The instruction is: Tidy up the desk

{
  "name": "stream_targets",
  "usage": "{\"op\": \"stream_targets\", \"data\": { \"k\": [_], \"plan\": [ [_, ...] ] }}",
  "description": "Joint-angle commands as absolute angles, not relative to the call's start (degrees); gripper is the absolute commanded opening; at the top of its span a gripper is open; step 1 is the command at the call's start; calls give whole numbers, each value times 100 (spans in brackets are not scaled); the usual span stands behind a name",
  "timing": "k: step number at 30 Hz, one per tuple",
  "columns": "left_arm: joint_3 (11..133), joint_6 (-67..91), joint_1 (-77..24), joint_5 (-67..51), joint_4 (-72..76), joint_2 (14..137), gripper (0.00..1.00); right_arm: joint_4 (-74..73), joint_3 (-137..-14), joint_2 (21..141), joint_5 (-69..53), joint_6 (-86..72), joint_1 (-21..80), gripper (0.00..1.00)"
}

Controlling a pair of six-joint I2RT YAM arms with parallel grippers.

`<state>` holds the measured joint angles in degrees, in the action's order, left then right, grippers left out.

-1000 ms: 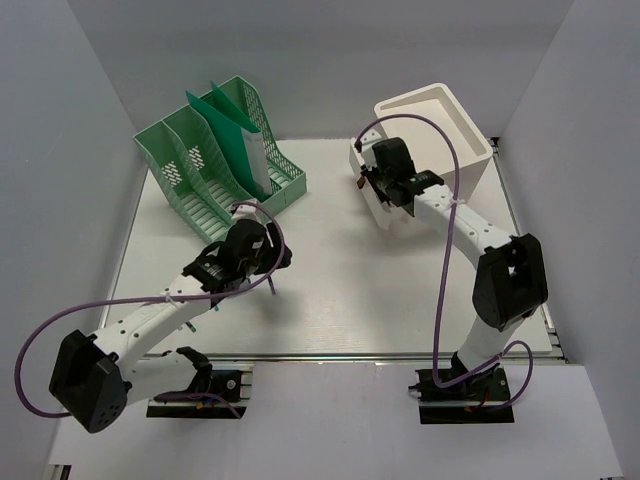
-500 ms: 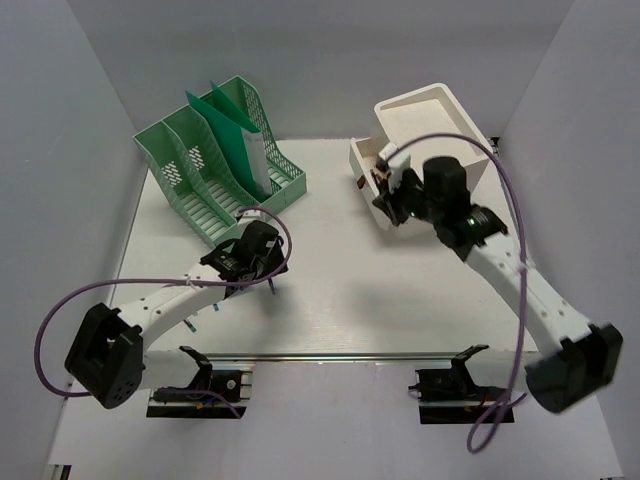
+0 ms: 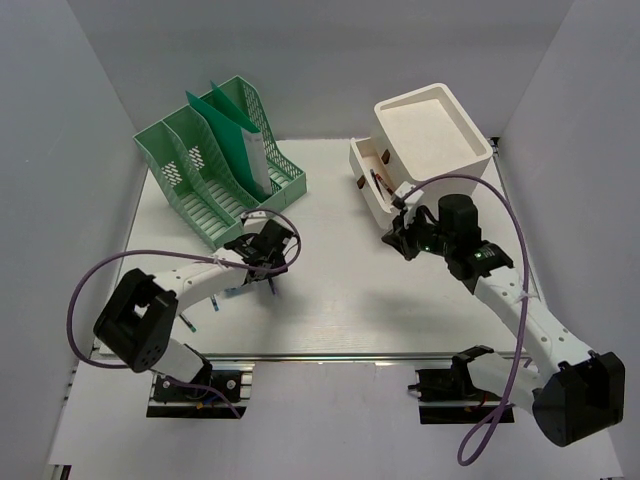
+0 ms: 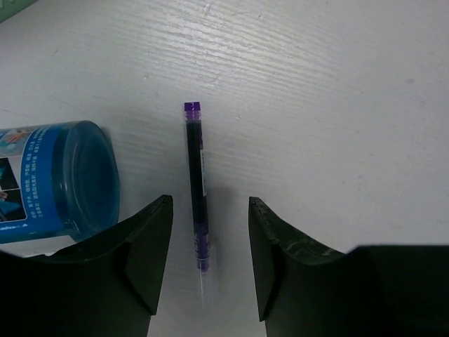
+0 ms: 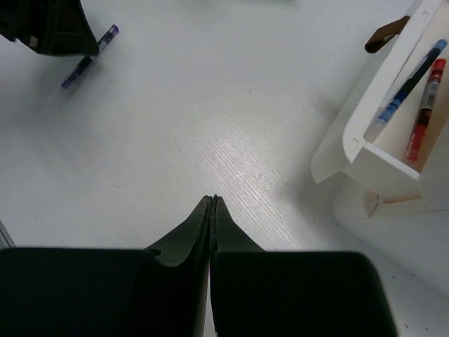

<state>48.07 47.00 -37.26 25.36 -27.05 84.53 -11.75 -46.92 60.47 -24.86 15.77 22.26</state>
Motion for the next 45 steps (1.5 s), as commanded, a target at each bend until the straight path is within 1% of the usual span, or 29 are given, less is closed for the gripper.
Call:
{"op": "stream_targets", "data": {
  "k": [1,9,14,17,18,22,24,25,28,29,33,37,38,39,40,42,43,45],
  "plan": [
    [5010,4799,-3762,2874,-2716,8639,57,-633,-4667,5731,-2759,1468,2092,0],
    [5063,4843,-3762,3041,-2611,9167,53,-624,-4623,5625,-2900,1406,1934,0],
    [5142,4825,-3762,2989,-2567,9465,46,-615,-4632,5607,-2944,1380,1828,0],
    [5124,4834,-3762,2892,-2496,9571,39,-624,-4623,5564,-2962,1362,1714,0],
    [5115,4834,-3762,2874,-2470,9589,33,-615,-4614,5537,-2971,1362,1731,0],
    [5054,4816,-3762,2725,-2426,9545,18,-607,-4614,5467,-2997,1345,1652,0],
    [5054,4712,-3762,2646,-2391,9449,14,-615,-4605,5449,-3023,1336,1591,0],
    [5054,4650,-3762,2576,-2330,9405,8,-615,-4597,5441,-3032,1336,1565,0],
    [5141,4194,-3762,2137,-2102,9133,0,-607,-4605,5432,-3041,1318,1521,0],
    [5176,4053,-3762,1823,-2074,9062,0,-606,-4614,5432,-3032,1318,1486,0],
    [5598,3342,-3762,1170,-1942,8763,0,-545,-4588,5309,-2726,1248,1389,0],
    [6387,3050,-3762,626,-1803,8675,0,-475,-4579,5142,-2575,1125,1222,0],
    [6555,3050,-3762,511,-1776,8701,0,-440,-4570,5089,-2566,1116,1178,0],
    [6713,3050,-3692,223,-1732,8745,0,-422,-4570,5063,-2549,1099,1169,3],
    [7037,3050,-3691,194,-1636,8858,0,-422,-4562,5036,-2540,1081,1108,4],
    [7416,3059,-3691,80,-1548,9061,0,-422,-4570,4992,-2549,1072,1064,0],
    [7844,3102,-3691,27,-1460,9323,0,-422,-4562,4983,-2540,1072,1029,0],
    [8242,3339,-3691,-209,-1311,9579,0,-404,-4544,4957,-2549,1055,993,0]
  ]
}}
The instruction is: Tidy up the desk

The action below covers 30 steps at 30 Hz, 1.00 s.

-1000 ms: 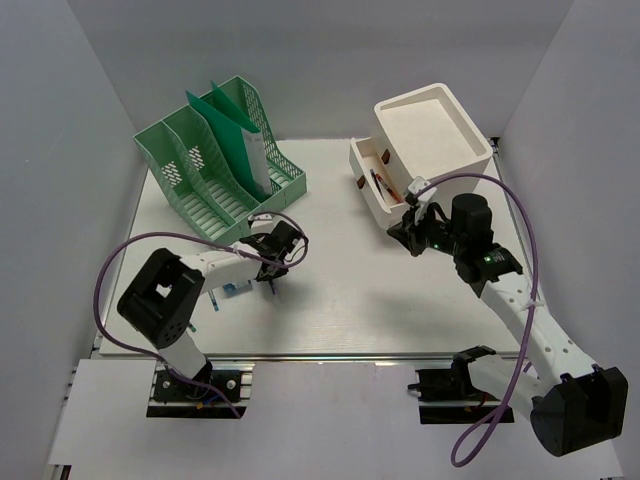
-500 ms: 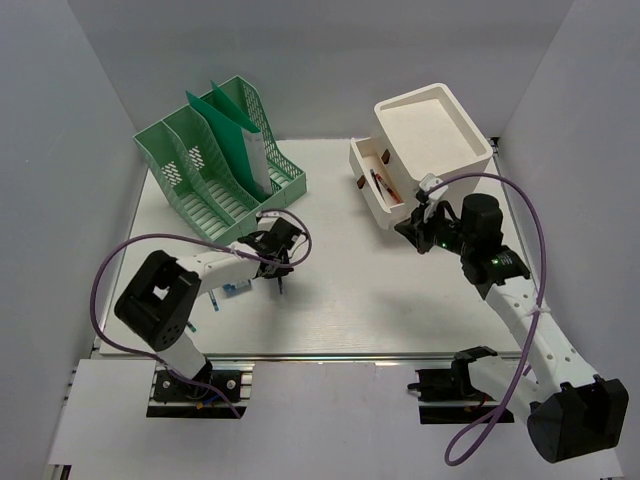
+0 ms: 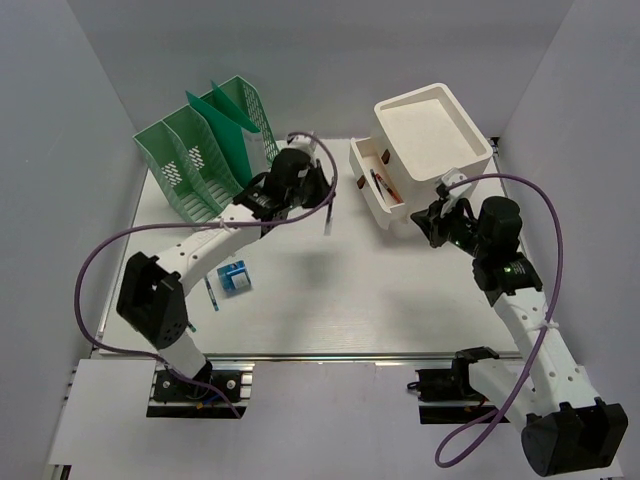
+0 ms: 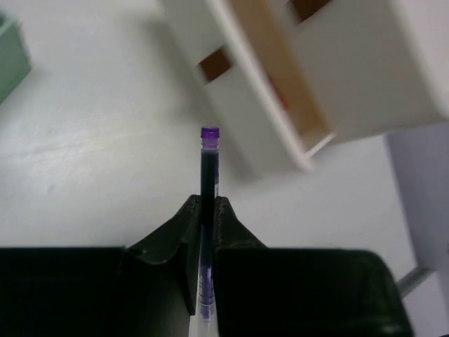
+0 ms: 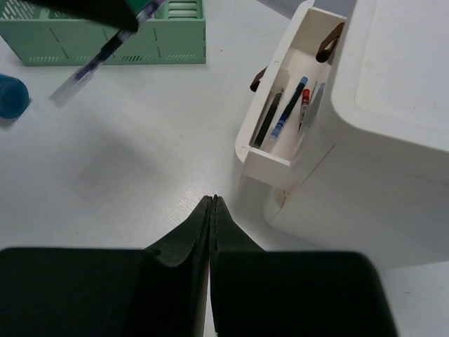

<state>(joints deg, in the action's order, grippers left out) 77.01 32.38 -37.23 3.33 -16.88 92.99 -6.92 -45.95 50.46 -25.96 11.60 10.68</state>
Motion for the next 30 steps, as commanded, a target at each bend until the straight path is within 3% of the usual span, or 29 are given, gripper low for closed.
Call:
{"op": "stream_targets", "data": {
  "k": [1,9,26,29,30],
  "plan": [
    [8427,3436,-3691,-341,-1075,9728,0,-404,-4535,4948,-2558,1046,958,0],
    [9649,4613,-3691,-694,349,11143,0,-378,-4500,4860,-2663,1046,835,0],
    [10301,6512,-3639,-475,1459,12568,0,-325,-4430,4816,-2865,1028,756,0],
    [10344,6618,-3639,-369,1503,12674,5,-334,-4421,4825,-2883,1028,730,0],
    [10380,6618,-3639,-387,1494,12717,18,-343,-4421,4825,-2892,1028,738,0]
  ]
}}
